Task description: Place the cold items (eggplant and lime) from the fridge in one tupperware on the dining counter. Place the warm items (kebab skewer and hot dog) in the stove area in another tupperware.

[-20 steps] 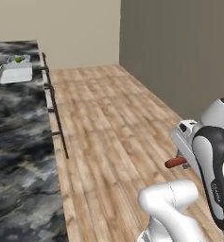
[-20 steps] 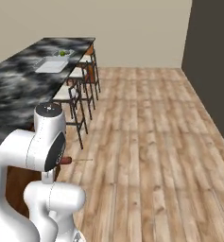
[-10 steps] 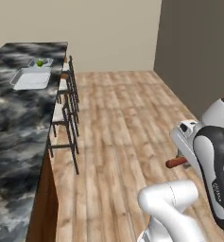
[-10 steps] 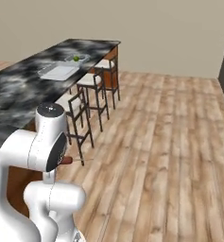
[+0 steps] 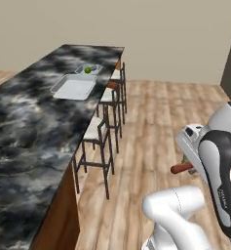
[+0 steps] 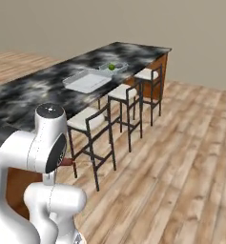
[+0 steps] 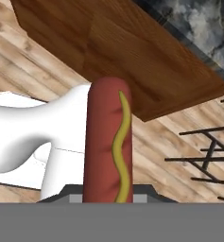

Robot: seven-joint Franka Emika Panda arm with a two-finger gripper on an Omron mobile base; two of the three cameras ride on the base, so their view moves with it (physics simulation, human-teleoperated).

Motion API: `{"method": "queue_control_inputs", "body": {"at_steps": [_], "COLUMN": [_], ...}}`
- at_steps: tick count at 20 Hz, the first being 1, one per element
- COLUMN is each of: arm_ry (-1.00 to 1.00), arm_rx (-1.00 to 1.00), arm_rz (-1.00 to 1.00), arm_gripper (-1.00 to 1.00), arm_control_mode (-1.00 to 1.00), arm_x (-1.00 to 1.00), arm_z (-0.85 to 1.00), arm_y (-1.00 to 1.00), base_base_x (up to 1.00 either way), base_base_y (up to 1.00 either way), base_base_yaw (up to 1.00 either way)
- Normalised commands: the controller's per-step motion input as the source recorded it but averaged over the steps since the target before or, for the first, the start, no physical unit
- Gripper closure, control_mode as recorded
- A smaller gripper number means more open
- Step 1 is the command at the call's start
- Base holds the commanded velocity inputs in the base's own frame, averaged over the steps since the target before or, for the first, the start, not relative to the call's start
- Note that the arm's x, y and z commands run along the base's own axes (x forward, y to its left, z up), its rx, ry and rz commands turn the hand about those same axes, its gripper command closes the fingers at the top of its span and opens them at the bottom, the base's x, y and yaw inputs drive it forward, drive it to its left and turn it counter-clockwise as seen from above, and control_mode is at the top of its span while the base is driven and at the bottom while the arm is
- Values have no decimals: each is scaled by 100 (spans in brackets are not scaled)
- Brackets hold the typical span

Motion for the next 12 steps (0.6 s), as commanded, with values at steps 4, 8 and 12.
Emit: {"method": "queue_control_inputs", "body": {"at_steps": [4,8,12], "arm_ry": [0,0,0], "arm_rx": [0,0,0], "arm_rz": [0,0,0], "arm_gripper": [100,100,100], "arm_control_mode": [100,100,100], "arm_x": [0,0,0], "arm_z": [0,0,0], "arm_y": [0,0,0], "base_base_x": [96,89,78], "base_base_y": [-40,-48,-63], "base_base_yaw": [54,53,48]}}
